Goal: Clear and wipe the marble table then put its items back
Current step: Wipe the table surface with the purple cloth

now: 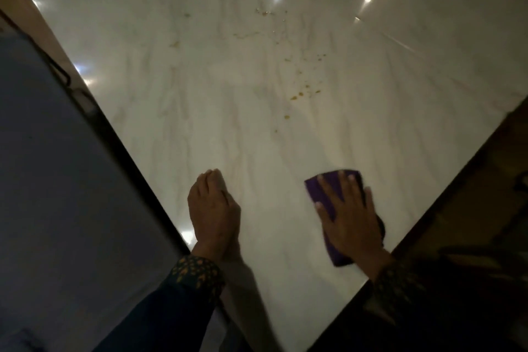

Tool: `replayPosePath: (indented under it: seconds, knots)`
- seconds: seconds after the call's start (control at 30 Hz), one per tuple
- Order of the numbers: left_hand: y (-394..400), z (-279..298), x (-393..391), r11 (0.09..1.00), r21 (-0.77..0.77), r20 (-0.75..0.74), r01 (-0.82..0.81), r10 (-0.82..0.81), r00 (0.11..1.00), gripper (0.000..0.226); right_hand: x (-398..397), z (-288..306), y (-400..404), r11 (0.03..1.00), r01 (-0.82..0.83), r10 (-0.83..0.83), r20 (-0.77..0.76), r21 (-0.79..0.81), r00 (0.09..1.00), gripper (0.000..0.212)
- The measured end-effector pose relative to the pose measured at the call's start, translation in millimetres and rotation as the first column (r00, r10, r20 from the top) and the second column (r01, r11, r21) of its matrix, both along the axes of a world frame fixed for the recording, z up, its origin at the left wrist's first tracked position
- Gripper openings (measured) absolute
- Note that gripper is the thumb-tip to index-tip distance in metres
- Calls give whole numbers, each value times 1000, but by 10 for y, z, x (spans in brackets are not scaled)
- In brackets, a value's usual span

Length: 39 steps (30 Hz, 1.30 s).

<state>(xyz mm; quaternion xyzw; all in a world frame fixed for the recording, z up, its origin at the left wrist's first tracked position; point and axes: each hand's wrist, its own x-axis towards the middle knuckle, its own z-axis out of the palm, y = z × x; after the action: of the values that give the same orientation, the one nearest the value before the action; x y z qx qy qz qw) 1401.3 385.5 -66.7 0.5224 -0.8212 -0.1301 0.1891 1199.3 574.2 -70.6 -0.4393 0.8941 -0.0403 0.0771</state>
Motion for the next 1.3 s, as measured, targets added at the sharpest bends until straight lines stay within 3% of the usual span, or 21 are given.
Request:
replayPosePath:
  seconds: [0.1, 0.2, 0.37, 0.5, 0.6, 0.77, 0.87, 1.03, 1.17, 1.3]
  knots:
    - [-245, 100, 42, 992, -5, 197, 124, -120, 973, 20, -473, 22, -265, 981, 192, -191, -19, 13, 981, 62]
    - [-616, 183, 34, 982, 109, 253, 154, -177, 951, 20, -381, 55, -650, 958, 285, -286, 35, 31, 958, 64]
    - [-1060, 303, -397, 952, 77, 247, 296, -306, 919, 26, 547, 27, -845, 999, 27, -27, 7, -35, 1000, 65]
    - [-1662, 302, -792, 823, 44, 318, 567, -549, 773, 35, 283, -7, -801, 997, -71, 71, -4, -26, 997, 60]
    - [-2203, 288, -1101, 698, 29, 343, 716, -680, 648, 50, -333, -56, -963, 991, 129, -129, -31, -28, 991, 59]
    - [-2836, 188, -1455, 512, -108, 266, 852, -811, 521, 34, -924, -74, -1572, 887, 451, -460, -114, -98, 880, 59]
    - [-3138, 103, -1534, 481, -117, 224, 869, -839, 495, 34, -455, -61, -2014, 841, 537, -541, -68, -71, 838, 65]
    - [-3323, 51, -1705, 520, -100, 184, 848, -828, 530, 37, 630, -52, -2362, 941, 338, -337, 31, -32, 941, 66]
    - [-3295, 23, -1711, 536, -97, 88, 838, -834, 544, 37, 87, -27, -2236, 962, 274, -273, 36, 3, 961, 61]
    - [-3336, -4, -1738, 548, -68, 46, 834, -833, 551, 36, -972, -16, -2251, 858, 514, -514, -29, -26, 857, 60]
